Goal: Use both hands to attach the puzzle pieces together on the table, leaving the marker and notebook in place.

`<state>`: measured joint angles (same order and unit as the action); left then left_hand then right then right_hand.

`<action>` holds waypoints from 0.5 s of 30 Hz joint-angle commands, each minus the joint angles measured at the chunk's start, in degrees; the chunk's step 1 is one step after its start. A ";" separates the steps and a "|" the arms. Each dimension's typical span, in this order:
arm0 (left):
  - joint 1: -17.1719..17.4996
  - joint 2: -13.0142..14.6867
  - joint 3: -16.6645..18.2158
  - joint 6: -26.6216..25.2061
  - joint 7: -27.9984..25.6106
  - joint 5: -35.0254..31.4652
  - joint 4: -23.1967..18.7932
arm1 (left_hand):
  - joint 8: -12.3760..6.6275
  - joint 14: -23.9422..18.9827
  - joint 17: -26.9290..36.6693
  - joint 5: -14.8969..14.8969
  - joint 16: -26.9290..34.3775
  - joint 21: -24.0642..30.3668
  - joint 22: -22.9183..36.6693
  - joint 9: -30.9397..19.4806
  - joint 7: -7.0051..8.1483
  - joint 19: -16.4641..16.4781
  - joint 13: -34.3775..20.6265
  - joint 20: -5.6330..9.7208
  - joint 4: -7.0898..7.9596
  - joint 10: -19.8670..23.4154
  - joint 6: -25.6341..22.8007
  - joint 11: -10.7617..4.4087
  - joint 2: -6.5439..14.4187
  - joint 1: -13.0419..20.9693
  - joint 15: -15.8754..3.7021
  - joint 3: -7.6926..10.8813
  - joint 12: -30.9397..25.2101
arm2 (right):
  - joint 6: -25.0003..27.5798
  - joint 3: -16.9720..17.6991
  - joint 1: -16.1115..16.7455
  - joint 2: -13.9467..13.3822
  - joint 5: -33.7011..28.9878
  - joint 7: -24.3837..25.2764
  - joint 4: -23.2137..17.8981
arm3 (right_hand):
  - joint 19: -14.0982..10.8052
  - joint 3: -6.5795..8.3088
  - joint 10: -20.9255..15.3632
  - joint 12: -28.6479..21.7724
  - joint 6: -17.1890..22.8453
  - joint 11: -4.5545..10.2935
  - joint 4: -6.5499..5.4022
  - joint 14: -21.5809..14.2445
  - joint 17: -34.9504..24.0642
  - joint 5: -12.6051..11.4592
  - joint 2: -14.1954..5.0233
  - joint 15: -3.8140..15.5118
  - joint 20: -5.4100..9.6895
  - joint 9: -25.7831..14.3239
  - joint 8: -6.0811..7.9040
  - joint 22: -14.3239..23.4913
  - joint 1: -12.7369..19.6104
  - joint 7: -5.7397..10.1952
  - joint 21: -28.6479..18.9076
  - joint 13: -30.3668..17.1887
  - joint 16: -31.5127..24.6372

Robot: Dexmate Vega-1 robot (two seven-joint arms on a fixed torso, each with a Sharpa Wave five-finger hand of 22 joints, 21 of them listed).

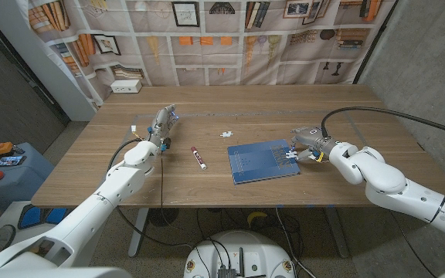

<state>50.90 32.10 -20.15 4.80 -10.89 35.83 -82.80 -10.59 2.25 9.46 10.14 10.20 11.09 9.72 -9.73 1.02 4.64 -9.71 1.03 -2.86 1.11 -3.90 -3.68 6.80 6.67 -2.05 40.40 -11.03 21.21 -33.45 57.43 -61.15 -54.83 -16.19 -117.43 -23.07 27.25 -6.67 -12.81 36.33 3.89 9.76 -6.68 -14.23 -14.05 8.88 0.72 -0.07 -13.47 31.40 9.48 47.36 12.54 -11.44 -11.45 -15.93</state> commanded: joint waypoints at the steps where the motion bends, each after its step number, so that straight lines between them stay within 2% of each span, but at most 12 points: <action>1: -0.09 -0.02 -0.16 -0.56 -0.44 -0.11 -0.42 | 0.16 -0.07 0.23 -0.13 0.06 0.02 0.15 -0.27 -0.01 0.28 -0.34 -0.09 0.32 0.20 -0.50 -0.03 3.94 0.73 -0.05 0.07 0.09 | 0.28 0.26 0.93 -0.05 -0.21 2.37 0.30 | -0.79 -0.31 -1.03 -0.54 1.14 0.05 -0.10 -0.67 -0.13 -0.43 0.13 0.14 0.21 -0.20 0.80 0.07 0.78 0.07 -0.13 0.02 -0.27; 15: 0.03 -0.05 -0.28 -1.02 -0.86 -0.17 -0.67 | 0.17 -0.07 0.23 -0.13 0.06 0.01 0.15 -0.27 0.02 0.28 -0.34 -0.04 0.37 0.18 -0.52 0.06 3.94 0.78 -0.02 0.06 0.10 | -0.66 0.10 0.79 -0.09 -0.38 3.68 0.92 | -1.60 -0.23 -2.50 -0.58 4.02 0.83 -0.05 -1.76 -0.16 -0.78 0.02 1.10 0.75 -0.29 1.86 0.08 1.57 0.12 0.00 0.10 -0.44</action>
<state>50.85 32.07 -20.30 4.31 -11.19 35.79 -83.14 -10.59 2.25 9.46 10.14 10.20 11.09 9.72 -9.73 1.02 4.64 -9.71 1.03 -2.86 1.11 -3.89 -3.68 6.80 6.67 -2.05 40.40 -11.03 21.14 -33.28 58.18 -61.20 -55.02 -13.64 -116.92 -24.16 27.05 -8.33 -13.21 39.51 4.71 9.55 -7.70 -14.23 -14.42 8.88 1.75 0.62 -13.46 32.73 9.47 48.58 12.81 -11.44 -11.18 -15.94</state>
